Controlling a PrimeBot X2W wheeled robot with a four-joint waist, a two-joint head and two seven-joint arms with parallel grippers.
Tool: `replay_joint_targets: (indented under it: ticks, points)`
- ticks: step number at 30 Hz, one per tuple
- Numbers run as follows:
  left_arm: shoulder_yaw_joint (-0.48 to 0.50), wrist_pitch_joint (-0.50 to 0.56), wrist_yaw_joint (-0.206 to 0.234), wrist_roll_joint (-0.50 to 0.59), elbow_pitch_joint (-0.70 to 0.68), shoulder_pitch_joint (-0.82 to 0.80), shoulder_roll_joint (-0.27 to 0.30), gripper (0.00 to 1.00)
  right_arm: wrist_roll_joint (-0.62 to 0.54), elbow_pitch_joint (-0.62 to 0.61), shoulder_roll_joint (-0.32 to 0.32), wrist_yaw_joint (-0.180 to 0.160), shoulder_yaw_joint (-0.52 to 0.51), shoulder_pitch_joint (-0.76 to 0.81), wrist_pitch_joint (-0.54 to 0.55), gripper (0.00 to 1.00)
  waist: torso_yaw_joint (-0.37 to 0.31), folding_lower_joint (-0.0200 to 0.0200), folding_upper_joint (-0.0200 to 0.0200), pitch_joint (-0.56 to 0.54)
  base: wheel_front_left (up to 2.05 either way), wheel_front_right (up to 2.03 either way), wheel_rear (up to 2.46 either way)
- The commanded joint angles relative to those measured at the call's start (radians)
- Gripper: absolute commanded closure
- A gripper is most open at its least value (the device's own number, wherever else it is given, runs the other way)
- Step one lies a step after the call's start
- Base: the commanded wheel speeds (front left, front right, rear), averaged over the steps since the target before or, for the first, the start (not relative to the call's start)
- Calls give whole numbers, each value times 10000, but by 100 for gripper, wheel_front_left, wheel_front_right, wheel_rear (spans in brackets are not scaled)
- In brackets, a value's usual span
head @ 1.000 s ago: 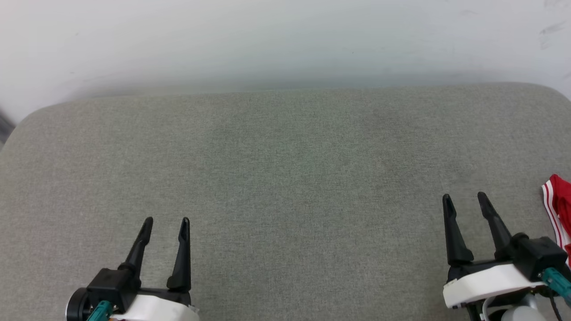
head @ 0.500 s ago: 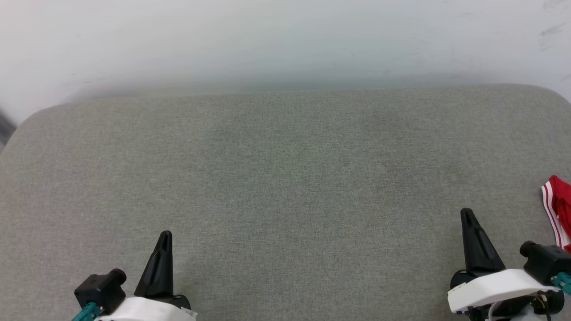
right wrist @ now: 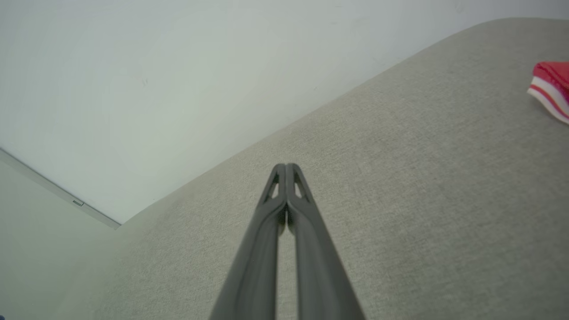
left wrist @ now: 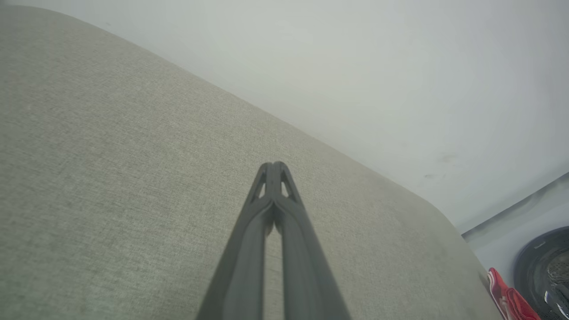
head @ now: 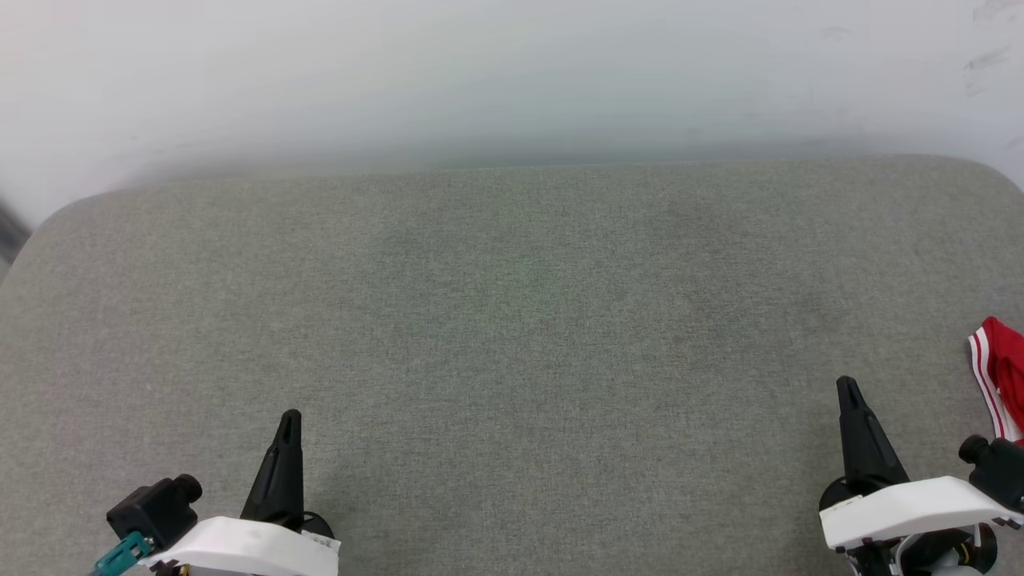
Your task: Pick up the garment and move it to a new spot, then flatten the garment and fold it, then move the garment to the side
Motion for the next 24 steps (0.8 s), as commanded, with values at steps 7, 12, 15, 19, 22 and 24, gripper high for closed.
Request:
replay_joint_targets:
  ticks: [7,12,15,19,22,24]
  points:
    - [78,261,-18,-1244,53,-370,101,100,1238,-49,23,-1,-117,-340,285,100,0,0,0,-35,0,0,0]
    - [117,422,-20,-1946,137,-458,108,100,1933,-12,30,-2,-171,-377,456,100,0,0,0,-59,0,0,0]
    - [139,516,-21,-2352,189,-503,110,100,2328,8,35,-2,-202,-398,557,100,-1,0,0,-73,0,0,0]
    - [172,637,-22,-2871,259,-560,110,100,2844,38,41,-2,-242,-430,683,100,-1,0,0,-93,0,0,0]
    - [196,728,-23,-3244,310,-609,109,100,3222,57,46,-2,-271,-451,778,100,-1,0,0,-108,0,0,0]
    - [211,792,-24,-3488,343,-641,108,100,3458,71,49,-2,-291,-455,844,100,-1,0,0,-117,0,0,0]
